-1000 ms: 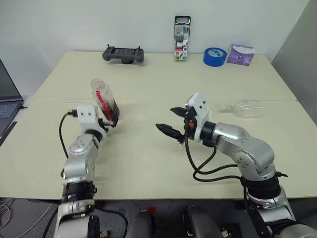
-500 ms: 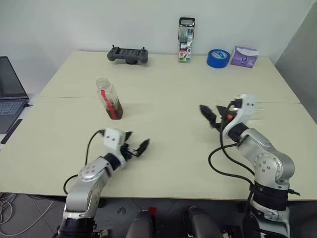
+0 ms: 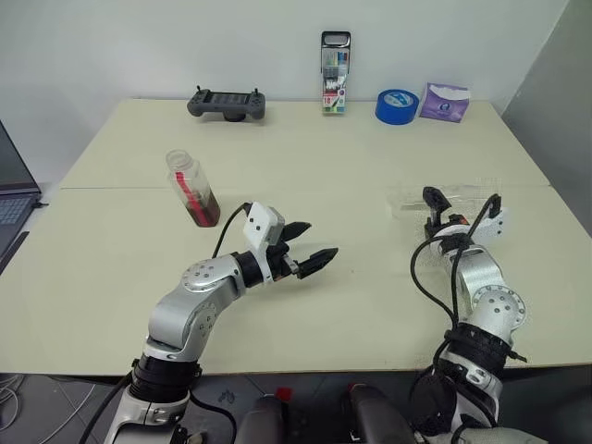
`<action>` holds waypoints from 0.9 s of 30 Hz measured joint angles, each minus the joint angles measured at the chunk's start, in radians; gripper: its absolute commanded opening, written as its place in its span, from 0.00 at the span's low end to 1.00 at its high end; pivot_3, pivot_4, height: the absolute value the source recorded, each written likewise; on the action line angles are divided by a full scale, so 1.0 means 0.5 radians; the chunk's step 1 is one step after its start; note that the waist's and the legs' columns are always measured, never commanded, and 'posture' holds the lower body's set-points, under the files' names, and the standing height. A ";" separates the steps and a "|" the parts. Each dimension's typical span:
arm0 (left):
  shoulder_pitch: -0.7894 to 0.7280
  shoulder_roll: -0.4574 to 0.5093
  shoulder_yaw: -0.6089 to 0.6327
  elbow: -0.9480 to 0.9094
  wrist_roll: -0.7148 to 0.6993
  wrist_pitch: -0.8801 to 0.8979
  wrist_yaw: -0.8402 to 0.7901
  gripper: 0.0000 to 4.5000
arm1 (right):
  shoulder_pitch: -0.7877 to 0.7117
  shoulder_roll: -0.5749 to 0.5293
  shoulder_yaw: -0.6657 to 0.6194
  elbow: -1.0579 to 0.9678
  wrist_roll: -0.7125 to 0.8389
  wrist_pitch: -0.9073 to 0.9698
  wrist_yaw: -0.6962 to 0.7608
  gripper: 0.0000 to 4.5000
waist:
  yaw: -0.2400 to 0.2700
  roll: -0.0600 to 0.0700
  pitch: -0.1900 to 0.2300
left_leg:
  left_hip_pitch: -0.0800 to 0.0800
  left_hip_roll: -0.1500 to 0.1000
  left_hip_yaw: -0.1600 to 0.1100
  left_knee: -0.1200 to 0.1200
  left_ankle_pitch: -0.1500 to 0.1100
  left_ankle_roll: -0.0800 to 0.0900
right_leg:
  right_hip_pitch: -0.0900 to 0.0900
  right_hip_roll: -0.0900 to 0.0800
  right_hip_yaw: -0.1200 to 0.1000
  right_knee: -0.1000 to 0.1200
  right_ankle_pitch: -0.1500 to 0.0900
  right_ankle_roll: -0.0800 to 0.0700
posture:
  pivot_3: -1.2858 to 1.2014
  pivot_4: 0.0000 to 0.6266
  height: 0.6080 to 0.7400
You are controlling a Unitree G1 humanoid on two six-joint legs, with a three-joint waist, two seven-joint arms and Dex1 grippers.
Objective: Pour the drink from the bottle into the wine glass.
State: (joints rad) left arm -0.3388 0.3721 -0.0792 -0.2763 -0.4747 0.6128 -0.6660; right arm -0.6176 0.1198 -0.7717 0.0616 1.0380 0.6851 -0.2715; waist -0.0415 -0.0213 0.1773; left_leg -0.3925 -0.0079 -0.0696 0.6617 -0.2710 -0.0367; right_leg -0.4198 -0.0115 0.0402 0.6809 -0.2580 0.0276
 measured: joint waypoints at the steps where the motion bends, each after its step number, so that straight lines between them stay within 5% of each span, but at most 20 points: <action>1: -0.001 0.000 0.000 0.000 0.000 0.006 0.001 0.99 | -0.037 -0.010 -0.008 0.078 0.024 -0.043 -0.001 1.00 | 0.000 0.000 0.000 | 0.000 0.000 0.001 0.000 0.000 0.000 | 0.000 0.001 0.000 0.000 0.000 0.000 | 0.52 0.24 1.00; 18: 0.024 0.018 0.004 -0.002 0.027 0.012 0.016 0.99 | -0.428 -0.388 -0.033 1.208 0.063 -0.558 0.375 1.00 | 0.000 0.000 0.000 | 0.003 0.001 0.011 0.001 0.000 0.001 | 0.002 0.001 0.005 -0.001 0.001 -0.001 | 0.52 0.24 1.00; 21: 0.023 0.029 0.005 -0.001 0.035 0.007 0.016 1.00 | -0.483 -0.427 -0.025 1.356 0.018 -0.630 0.439 0.88 | 0.000 0.000 0.000 | 0.008 0.001 0.012 0.001 0.000 0.001 | 0.007 0.002 0.006 -0.001 0.001 -0.001 | 0.52 0.24 1.00; 27: 0.022 0.037 0.006 -0.001 0.045 -0.008 0.014 1.00 | -0.511 -0.457 -0.025 1.550 -0.026 -0.738 0.507 0.42 | 0.000 0.000 0.000 | 0.011 0.001 0.012 0.000 -0.001 0.001 | 0.009 0.002 0.006 -0.002 0.001 -0.001 | 0.52 0.24 1.00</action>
State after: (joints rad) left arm -0.3280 0.3908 -0.0763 -0.2768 -0.4520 0.6086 -0.6589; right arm -0.8731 -0.1087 -0.7842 0.8366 1.0248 0.3163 -0.0181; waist -0.0415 -0.0212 0.1774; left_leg -0.3868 -0.0072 -0.0636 0.6615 -0.2712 -0.0362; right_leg -0.4151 -0.0107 0.0434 0.6800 -0.2577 0.0271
